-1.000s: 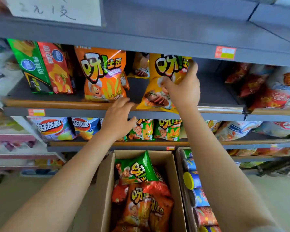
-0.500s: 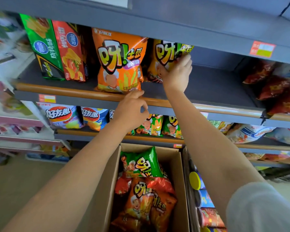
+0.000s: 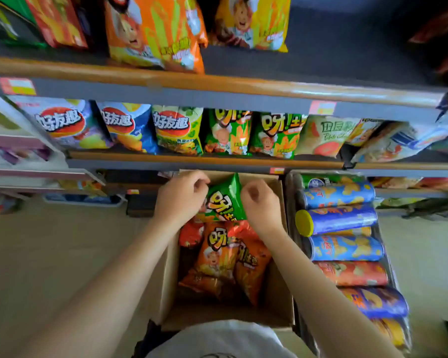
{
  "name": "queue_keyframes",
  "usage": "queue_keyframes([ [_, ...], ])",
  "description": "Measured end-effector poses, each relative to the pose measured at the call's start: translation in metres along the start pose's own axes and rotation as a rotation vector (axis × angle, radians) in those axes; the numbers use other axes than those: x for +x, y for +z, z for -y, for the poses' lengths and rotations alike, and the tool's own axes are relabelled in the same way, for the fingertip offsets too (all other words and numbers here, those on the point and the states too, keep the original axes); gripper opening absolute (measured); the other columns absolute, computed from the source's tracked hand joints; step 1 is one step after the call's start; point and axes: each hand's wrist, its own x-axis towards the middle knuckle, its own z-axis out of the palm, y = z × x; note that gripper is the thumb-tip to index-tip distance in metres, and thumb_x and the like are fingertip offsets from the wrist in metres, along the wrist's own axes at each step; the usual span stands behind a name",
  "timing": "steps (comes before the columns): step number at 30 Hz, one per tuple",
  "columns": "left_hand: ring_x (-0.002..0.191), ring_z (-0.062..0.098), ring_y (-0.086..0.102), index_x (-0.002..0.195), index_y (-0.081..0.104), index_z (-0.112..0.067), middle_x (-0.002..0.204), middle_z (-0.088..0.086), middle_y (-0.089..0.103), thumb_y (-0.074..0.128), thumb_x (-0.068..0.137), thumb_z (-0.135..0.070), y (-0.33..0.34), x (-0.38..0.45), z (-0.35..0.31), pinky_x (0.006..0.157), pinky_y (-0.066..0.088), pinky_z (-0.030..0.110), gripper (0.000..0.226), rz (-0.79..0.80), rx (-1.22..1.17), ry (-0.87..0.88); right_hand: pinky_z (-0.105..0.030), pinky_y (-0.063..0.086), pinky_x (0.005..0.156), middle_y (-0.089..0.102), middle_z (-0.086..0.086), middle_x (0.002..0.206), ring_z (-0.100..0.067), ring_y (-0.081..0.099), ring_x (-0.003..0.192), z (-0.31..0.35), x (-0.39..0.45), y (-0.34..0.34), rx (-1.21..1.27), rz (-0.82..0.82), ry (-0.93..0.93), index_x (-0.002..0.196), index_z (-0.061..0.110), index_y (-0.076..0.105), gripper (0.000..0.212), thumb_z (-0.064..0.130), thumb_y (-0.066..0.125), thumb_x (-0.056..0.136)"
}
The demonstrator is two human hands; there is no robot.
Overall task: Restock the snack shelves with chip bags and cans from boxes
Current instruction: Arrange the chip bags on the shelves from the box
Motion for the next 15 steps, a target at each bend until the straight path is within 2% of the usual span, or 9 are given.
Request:
queue_keyframes([
  [2,0.089,0.012,0.066,0.092,0.059,-0.059,0.095,-0.015,0.069,0.047,0.086,-0.046,0.048,-0.020,0.035,0.080,0.055,0.036,0.019,0.200,0.100,-0.128,-0.030,0.042,0.081,0.060,-0.013,0.120,-0.031,0.058,0.111,-0.065,-0.010,0.033,-0.109,0.185,0.382,0.124,0.006,0.053,0.038,0.024,0.061,0.092],
  [3,0.095,0.014,0.066,0.094,0.060,-0.058,0.101,-0.013,0.069,0.050,0.086,-0.042,0.065,-0.030,0.042,0.085,0.054,0.037,0.020,0.277,0.103,-0.160,-0.034,0.044,0.091,0.052,-0.019,0.132,-0.037,0.052,0.122,-0.093,-0.019,0.046,-0.141,0.220,0.547,0.135,0.003,0.043,0.056,0.028,0.063,0.090],
  [5,0.113,0.020,0.060,0.115,0.062,-0.041,0.124,-0.006,0.063,0.058,0.087,-0.031,0.090,-0.044,0.046,0.097,0.050,0.041,0.029,0.375,0.108,-0.185,-0.043,0.038,0.109,0.034,-0.027,0.147,-0.043,0.040,0.135,-0.136,-0.043,0.067,-0.192,0.225,0.799,0.150,-0.002,0.019,0.088,0.037,0.068,0.088],
  [6,0.123,0.022,0.055,0.127,0.057,-0.032,0.135,-0.003,0.057,0.062,0.087,-0.029,0.098,-0.046,0.047,0.103,0.045,0.044,0.041,0.343,0.154,-0.161,-0.044,0.035,0.112,0.029,-0.028,0.150,-0.043,0.036,0.139,-0.152,-0.055,0.075,-0.213,0.212,0.881,0.152,-0.002,0.011,0.098,0.042,0.070,0.087],
  [7,0.129,0.023,0.050,0.136,0.050,-0.026,0.141,-0.001,0.053,0.066,0.085,-0.031,0.105,-0.043,0.048,0.110,0.039,0.048,0.054,0.282,0.239,-0.110,-0.043,0.033,0.113,0.028,-0.027,0.151,-0.043,0.035,0.140,-0.166,-0.065,0.083,-0.207,0.194,0.938,0.152,-0.002,0.009,0.103,0.047,0.071,0.086],
  [9,0.137,0.025,0.043,0.147,0.036,-0.018,0.150,0.004,0.046,0.070,0.081,-0.035,0.119,-0.031,0.053,0.117,0.030,0.053,0.077,0.194,0.367,-0.033,-0.040,0.036,0.111,0.035,-0.024,0.150,-0.039,0.039,0.139,-0.190,-0.078,0.098,-0.135,0.158,0.996,0.151,-0.001,0.017,0.108,0.057,0.074,0.080],
  [12,0.151,0.028,0.022,0.157,0.013,-0.016,0.163,0.011,0.022,0.074,0.082,-0.034,0.145,-0.007,0.061,0.116,0.033,0.051,0.099,0.281,0.344,-0.058,-0.038,0.041,0.106,0.048,-0.017,0.146,-0.033,0.049,0.134,-0.220,-0.084,0.117,-0.038,0.148,0.991,0.147,0.003,0.033,0.110,0.070,0.073,0.071],
  [13,0.152,0.029,0.018,0.158,0.009,-0.016,0.165,0.011,0.018,0.076,0.081,-0.034,0.153,-0.003,0.062,0.117,0.032,0.048,0.104,0.317,0.360,-0.066,-0.038,0.041,0.106,0.049,-0.017,0.146,-0.033,0.049,0.133,-0.224,-0.084,0.119,-0.024,0.132,0.979,0.147,0.003,0.035,0.108,0.069,0.074,0.071],
  [15,0.150,0.032,0.021,0.159,0.007,-0.016,0.163,0.012,0.021,0.081,0.076,-0.043,0.169,0.003,0.066,0.113,0.033,0.051,0.113,0.307,0.442,-0.064,-0.038,0.039,0.108,0.047,-0.018,0.147,-0.034,0.047,0.136,-0.223,-0.078,0.117,-0.012,0.105,0.988,0.147,0.003,0.035,0.099,0.058,0.077,0.076],
])
